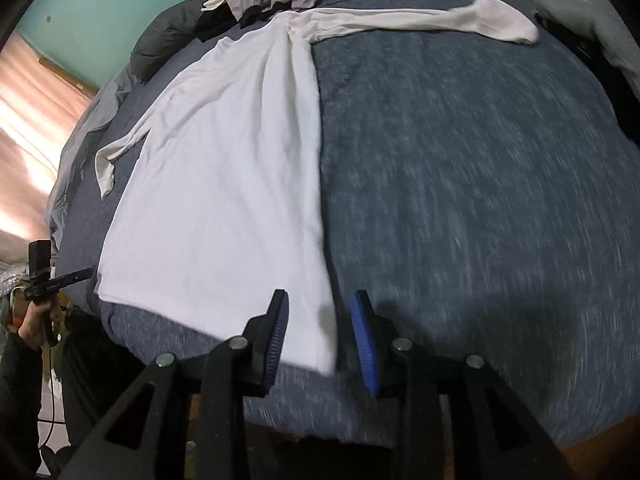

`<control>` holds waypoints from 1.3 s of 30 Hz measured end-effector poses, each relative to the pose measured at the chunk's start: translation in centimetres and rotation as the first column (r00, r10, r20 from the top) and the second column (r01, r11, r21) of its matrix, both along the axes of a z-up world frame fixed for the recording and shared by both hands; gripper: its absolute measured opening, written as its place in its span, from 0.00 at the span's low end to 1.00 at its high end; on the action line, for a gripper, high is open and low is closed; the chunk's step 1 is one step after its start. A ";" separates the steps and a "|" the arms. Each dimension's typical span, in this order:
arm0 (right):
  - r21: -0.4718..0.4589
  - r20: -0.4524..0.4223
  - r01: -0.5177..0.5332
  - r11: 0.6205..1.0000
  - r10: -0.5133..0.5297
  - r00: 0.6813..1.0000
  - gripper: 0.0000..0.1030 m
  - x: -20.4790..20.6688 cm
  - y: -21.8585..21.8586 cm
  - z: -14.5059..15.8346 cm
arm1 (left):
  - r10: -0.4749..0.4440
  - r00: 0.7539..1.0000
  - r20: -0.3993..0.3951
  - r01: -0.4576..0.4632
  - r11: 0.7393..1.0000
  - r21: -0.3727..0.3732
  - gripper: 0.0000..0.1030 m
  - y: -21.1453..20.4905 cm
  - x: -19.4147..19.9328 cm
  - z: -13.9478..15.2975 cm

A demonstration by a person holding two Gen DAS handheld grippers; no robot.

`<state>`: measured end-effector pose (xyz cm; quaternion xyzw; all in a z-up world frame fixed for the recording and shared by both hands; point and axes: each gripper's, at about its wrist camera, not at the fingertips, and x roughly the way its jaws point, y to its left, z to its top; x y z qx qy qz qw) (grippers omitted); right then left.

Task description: Fold clothes

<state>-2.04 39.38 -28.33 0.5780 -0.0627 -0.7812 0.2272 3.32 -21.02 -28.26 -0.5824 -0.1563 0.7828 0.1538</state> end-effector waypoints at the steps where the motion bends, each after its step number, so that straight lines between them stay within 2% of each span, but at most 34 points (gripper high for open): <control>1: -0.002 0.003 -0.003 1.000 0.003 1.000 0.32 -0.6 -0.3 -0.1 | 0.006 1.000 0.002 -0.006 1.000 0.000 0.00 0.0 -0.3 -0.1; 7: 0.016 0.035 -0.029 0.999 0.028 0.999 0.30 -3.0 -1.9 -1.6 | 0.015 1.000 0.027 -0.015 1.000 -0.007 0.00 0.0 -1.2 -0.8; 11: 0.037 0.060 -0.051 0.998 0.048 0.997 0.06 -3.8 -2.8 -2.7 | 0.017 0.999 0.031 -0.016 1.000 -0.017 0.00 0.3 -1.6 -1.1; 18: 0.008 0.039 0.036 0.999 -0.036 0.999 0.02 -4.2 -0.2 -2.6 | 0.034 0.999 -0.016 -0.034 0.999 -0.012 0.00 -0.1 -2.7 0.4; 22: -0.035 0.066 0.014 0.999 -0.011 0.998 0.02 -4.1 -0.2 -2.9 | 0.041 0.998 -0.046 -0.041 0.999 0.010 0.00 0.0 -4.3 1.5; 28: -0.104 0.025 0.054 0.993 -0.052 0.998 0.05 -5.8 0.5 -0.9 | 0.074 0.995 -0.066 -0.072 0.997 0.020 0.01 -0.1 -7.9 2.2; 34: -0.195 -0.019 0.116 0.974 -0.122 0.992 0.13 -12.1 0.0 0.4 | 0.113 0.989 -0.091 -0.110 0.993 0.044 0.06 -0.6 -13.4 2.5; 36: -0.234 -0.023 0.142 0.962 -0.151 0.988 0.21 -14.5 -0.5 0.2 | 0.131 0.987 -0.096 -0.125 0.990 0.065 0.06 -0.6 -15.6 2.4; 39: -0.276 -0.018 0.179 0.944 -0.192 0.981 0.22 -18.0 -1.4 -0.5 | 0.163 0.982 -0.096 -0.154 0.983 0.101 0.15 -0.7 -19.1 1.9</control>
